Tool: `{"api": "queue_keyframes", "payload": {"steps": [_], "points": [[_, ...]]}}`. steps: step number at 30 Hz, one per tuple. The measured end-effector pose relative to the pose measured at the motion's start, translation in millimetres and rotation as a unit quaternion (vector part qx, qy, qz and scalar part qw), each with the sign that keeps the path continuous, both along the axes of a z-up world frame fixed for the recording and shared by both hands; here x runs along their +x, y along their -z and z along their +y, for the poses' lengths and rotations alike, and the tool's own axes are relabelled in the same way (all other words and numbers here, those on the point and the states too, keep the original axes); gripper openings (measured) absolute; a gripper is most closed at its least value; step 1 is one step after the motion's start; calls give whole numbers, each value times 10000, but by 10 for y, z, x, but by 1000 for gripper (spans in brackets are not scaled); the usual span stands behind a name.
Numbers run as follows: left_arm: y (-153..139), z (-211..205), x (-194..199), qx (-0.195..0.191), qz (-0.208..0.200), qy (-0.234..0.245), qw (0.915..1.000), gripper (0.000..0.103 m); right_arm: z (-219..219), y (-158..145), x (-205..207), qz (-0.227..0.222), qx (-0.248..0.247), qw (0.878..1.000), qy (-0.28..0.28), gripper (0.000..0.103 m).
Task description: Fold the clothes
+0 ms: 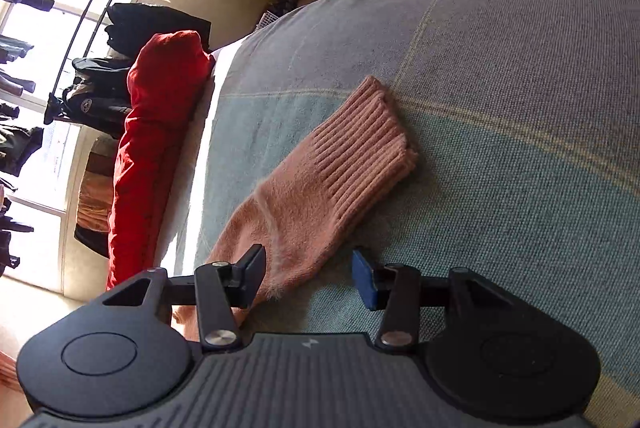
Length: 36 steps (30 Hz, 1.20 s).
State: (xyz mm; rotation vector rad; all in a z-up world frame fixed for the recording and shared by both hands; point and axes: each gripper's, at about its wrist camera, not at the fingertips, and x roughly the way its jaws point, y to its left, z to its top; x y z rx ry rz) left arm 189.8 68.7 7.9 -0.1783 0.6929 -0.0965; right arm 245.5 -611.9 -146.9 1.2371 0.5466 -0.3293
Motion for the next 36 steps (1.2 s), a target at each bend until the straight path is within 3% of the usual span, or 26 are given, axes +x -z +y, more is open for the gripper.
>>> {"api": "queue_keyframes", "payload": {"steps": [3, 4, 5, 6, 13, 15, 18, 21, 24, 28, 32, 36], "points": [[21, -22, 11, 3, 29, 83, 10000, 75, -79, 68, 82, -164, -48, 9996, 218, 50], [13, -38, 0, 15, 0, 140, 9999, 75, -105, 45, 130, -124, -254, 9993, 265, 40], [2, -53, -15, 32, -35, 193, 9998, 75, -120, 14, 187, 12, -482, 9985, 272, 19], [-8, -68, -30, 49, -71, 247, 9997, 75, -127, -23, 245, 161, -741, 9968, 237, 10], [14, 12, -87, 38, -38, -3, 10000, 75, -150, -400, 419, 360, -2141, 9760, -145, 10], [27, 38, -93, 28, -27, -21, 10000, 75, -128, -470, 445, 492, -2474, 9674, -242, 12], [22, 93, -91, 14, -54, -25, 10000, 75, -105, -394, 474, 1245, -2596, 9572, -290, 23], [29, 168, -45, 30, -28, -21, 10000, 75, -30, -441, 333, 1322, -2579, 9570, -120, 25], [47, 250, 48, 75, -13, 92, 9999, 75, 220, -654, 292, 1146, -2873, 9505, -295, 37], [87, 375, 171, 0, -32, 258, 9997, 75, 782, -1043, 376, 615, -3346, 9338, -1108, 49], [130, 501, 294, -86, -55, 418, 9991, 75, 1509, -1369, 559, 26, -3667, 9056, -2133, 63], [172, 627, 416, -173, -78, 579, 9981, 75, 2322, -1505, 874, -382, -3713, 8747, -3091, 64]]}}
